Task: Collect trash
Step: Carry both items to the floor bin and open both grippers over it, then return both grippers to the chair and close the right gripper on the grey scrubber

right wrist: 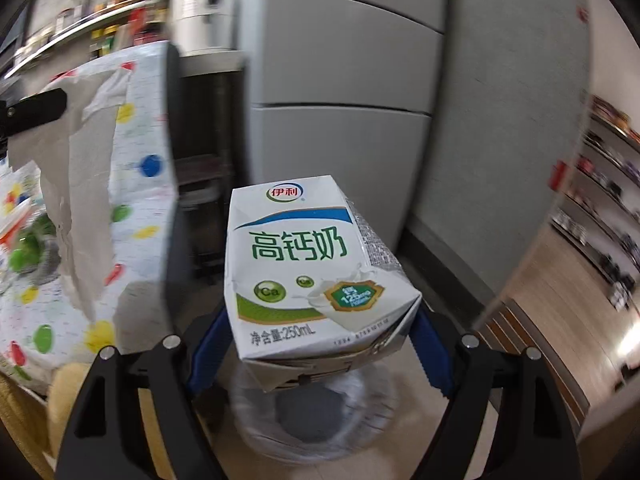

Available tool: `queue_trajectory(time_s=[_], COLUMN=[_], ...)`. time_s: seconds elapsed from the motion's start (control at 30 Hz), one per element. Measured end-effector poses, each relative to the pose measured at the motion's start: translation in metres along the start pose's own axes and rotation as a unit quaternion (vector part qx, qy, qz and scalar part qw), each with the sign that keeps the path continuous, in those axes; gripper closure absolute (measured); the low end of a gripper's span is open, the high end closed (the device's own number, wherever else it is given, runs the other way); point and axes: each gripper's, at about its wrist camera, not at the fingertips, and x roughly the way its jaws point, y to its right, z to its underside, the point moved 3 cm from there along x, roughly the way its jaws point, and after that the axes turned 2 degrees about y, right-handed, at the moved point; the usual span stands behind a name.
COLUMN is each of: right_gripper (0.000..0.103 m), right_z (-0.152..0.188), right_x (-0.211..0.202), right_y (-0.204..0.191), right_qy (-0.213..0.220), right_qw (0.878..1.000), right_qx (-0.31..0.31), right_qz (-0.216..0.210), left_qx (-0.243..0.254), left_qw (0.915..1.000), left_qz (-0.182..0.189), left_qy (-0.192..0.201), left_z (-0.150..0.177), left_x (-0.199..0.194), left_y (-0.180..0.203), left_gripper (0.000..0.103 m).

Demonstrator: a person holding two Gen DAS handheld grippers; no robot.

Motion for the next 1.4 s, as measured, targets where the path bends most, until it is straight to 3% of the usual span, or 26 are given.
queue_trajectory(time_s=[0.07,0.2,0.37,0.6,0.67,0.73,0.8,0.83,1.0,1.1,1.2,1.33,1.4], right_gripper=[0.024,0.024,0.024,0.022,0.019,0.013,0.012,0.012,0.012,0.012,0.012,0.012,0.012], right_z=[0.014,0.044,0.084,0.111,0.114,0.112,0.107,0.105,0.072,0.046,0.018,-0.010,-0.017], right_x=[0.003,0.019,0.047,0.088,0.102,0.111,0.114,0.113,0.074,0.047,0.018,-0.002,-0.001], right_y=[0.020,0.037,0.035,0.022,0.022,0.021,0.021,0.022,0.011,-0.001,-0.031,-0.095,-0.126], right_qy=[-0.009,-0.038,-0.087,-0.132,-0.140,-0.143,-0.147,-0.147,-0.105,-0.068,-0.024,0.004,0.006], right_qw=[1.000,0.999,0.996,0.991,0.990,0.990,0.989,0.989,0.994,0.998,0.999,0.992,0.988], right_qx=[0.013,0.022,0.022,0.014,0.013,0.017,0.023,0.025,0.026,0.014,-0.003,-0.032,-0.054], right_qz=[0.013,0.015,0.003,-0.004,-0.003,0.002,0.001,0.001,0.002,-0.007,-0.039,-0.118,-0.145], left_qx=[-0.005,-0.035,-0.085,-0.080,-0.074,-0.075,-0.081,-0.083,-0.082,-0.066,-0.047,-0.060,-0.070], left_qw=[0.9999,0.9979,0.9902,0.9857,0.9850,0.9850,0.9844,0.9837,0.9858,0.9869,0.9832,0.9690,0.9551], left_qz=[0.008,0.020,0.024,0.010,-0.003,-0.018,-0.023,-0.026,-0.041,-0.078,-0.141,-0.218,-0.272], left_qy=[-0.004,-0.050,-0.108,-0.148,-0.156,-0.154,-0.155,-0.157,-0.140,-0.125,-0.107,-0.099,-0.095], left_z=[0.010,0.050,0.101,0.126,0.126,0.124,0.119,0.116,0.103,0.091,0.084,0.085,0.089], left_x=[0.013,0.051,0.097,0.139,0.143,0.142,0.139,0.138,0.104,0.061,0.004,-0.068,-0.105], left_y=[0.005,0.004,-0.005,-0.013,-0.019,-0.028,-0.035,-0.037,-0.053,-0.068,-0.088,-0.125,-0.147], left_gripper=[0.102,0.102,0.102,0.100,0.093,0.069,0.059,0.059,0.059,0.059,0.059,0.059,0.059])
